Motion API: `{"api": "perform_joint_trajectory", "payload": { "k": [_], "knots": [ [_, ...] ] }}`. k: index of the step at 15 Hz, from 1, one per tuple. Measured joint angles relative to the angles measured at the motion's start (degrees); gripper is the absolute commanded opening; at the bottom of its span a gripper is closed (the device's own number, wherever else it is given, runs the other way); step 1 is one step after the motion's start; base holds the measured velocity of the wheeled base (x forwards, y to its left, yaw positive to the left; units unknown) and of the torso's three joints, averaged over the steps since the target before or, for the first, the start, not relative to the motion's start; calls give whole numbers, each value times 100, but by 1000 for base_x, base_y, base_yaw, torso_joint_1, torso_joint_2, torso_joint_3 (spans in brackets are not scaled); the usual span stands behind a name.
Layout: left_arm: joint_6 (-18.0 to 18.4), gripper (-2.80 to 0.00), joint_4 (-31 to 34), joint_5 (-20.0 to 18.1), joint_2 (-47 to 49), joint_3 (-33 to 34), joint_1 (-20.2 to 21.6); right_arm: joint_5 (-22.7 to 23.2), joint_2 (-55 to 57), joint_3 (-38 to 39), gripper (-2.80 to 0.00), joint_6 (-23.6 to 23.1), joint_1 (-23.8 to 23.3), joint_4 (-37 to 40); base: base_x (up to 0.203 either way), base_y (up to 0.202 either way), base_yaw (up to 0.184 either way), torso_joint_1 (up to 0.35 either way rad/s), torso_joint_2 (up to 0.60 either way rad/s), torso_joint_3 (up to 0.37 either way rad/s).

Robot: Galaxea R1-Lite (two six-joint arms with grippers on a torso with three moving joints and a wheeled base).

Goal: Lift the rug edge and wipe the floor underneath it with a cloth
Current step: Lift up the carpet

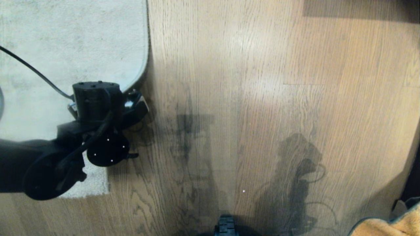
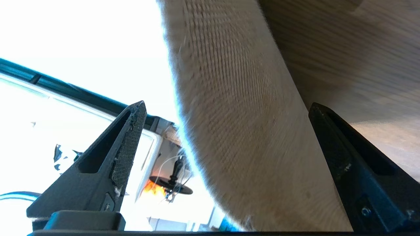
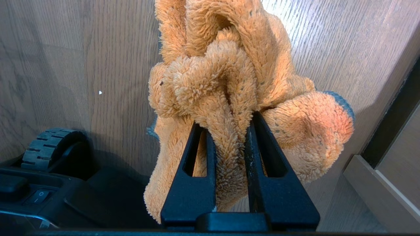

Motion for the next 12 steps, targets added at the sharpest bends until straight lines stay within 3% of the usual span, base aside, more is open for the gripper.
{"api": "perform_joint_trajectory", "payload": {
  "k": [7,12],
  "knots": [
    [-3,0,-1433,-5,40,1476,-72,-1,0,0,-280,0,0,0,0,0,0,0,0,0],
    [-44,0,-2609,30,369,2074,-26,0,0,0,-280,0,0,0,0,0,0,0,0,0]
  ]
}}
